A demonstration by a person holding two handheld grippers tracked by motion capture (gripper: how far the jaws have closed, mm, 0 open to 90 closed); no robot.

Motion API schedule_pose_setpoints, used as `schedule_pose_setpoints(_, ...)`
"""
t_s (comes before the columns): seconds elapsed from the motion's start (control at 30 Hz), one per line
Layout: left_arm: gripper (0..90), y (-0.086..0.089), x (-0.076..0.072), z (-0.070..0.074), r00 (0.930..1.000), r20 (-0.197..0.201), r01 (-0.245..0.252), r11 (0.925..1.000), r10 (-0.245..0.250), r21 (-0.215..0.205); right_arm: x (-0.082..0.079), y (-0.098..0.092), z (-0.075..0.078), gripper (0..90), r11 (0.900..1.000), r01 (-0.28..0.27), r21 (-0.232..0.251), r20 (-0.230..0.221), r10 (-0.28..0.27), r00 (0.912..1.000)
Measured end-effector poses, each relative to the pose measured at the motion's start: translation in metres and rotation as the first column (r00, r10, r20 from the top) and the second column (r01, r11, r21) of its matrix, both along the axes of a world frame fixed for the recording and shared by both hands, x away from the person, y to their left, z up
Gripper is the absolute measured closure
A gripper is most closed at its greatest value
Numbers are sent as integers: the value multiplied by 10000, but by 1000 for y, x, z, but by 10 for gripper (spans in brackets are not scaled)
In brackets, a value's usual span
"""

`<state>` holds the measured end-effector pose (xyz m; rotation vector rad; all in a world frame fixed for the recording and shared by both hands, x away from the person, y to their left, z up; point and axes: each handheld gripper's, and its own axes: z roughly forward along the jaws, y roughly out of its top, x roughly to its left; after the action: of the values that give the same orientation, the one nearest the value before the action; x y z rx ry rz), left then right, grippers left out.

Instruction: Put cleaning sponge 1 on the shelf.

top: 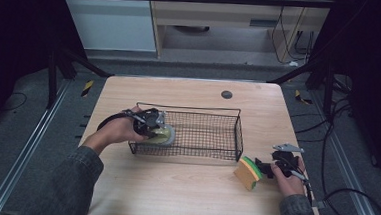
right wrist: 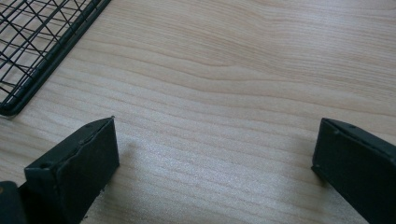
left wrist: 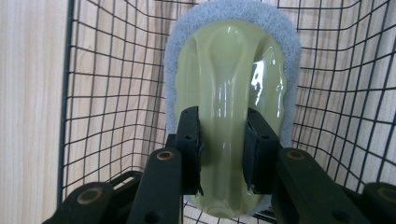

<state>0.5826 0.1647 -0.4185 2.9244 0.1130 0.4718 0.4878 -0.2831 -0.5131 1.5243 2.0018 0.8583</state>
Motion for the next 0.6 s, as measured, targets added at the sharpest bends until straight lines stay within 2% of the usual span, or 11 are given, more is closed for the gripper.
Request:
schedule_pose_setpoints(0.17, 701, -3, 0, -2, 10000, -22, -42, 10000, 42, 83, 0, 0, 0, 7, 10000, 4, 5, -4, -4, 10000)
schedule_pose_setpoints(0.37, 686, -2, 0, -1, 9999, -110, -77, 9997, 74, -214, 0, 0, 0, 7, 10000, -3, -3, 2, 3, 10000)
schedule_pose_setpoints(0.47, 663, -2, -1, 1, 9998, -158, -154, 9989, 147, -441, 0, 0, 0, 7, 10000, 3, 3, -3, -3, 10000)
schedule_pose_setpoints(0.6, 644, 0, -2, 12, 9997, -102, -219, 9934, 209, -1127, 0, 0, 0, 7, 10000, 5, 21, -12, -5, 10000)
